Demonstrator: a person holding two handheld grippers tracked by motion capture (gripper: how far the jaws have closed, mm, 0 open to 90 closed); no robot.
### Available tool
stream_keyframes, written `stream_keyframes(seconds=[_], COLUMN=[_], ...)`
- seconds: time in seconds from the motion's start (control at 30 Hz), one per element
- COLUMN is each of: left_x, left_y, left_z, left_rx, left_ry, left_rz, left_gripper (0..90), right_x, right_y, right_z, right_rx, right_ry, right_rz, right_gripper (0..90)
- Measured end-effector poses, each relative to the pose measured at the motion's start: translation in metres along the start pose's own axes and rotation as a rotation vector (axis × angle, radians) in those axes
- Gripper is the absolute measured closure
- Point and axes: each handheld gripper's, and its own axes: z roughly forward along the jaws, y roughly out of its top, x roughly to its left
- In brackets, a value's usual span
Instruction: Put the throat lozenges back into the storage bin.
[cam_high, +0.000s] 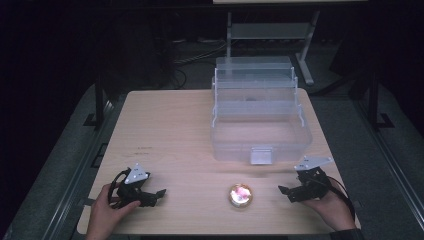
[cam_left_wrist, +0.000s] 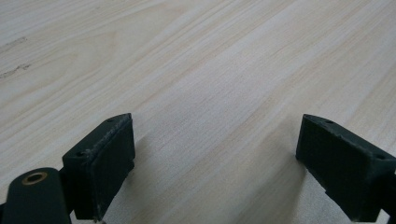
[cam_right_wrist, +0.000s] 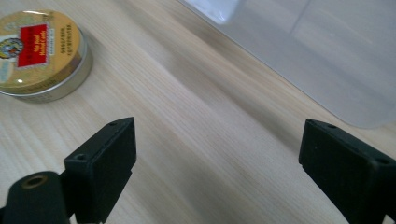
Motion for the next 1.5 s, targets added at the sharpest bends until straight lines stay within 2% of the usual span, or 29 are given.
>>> stream_keyframes(seconds=[0.27, 0.8, 1.5], left_x=[0.0, 0.0, 0.0], left_y=[0.0, 0.0, 0.0], left_z=[0.0, 0.0, 0.0], left_rx=[-0.003, -0.003, -0.003], left_ry=[0.0, 0.0, 0.0], left_rz=[-0.002, -0.002, -0.002], left_gripper=[10.8, 10.8, 10.8], right_x=[0.005, 0.014, 0.034], right_y=[0.007, 0.023, 0.047], right_z=[-0.002, 0.005, 0.017], right_rx=[0.004, 0.034, 0.068], right_ry=[0.014, 0.045, 0.097], right_rz=[-0.023, -0.079, -0.167], right_gripper=[10.1, 8.6, 8.0])
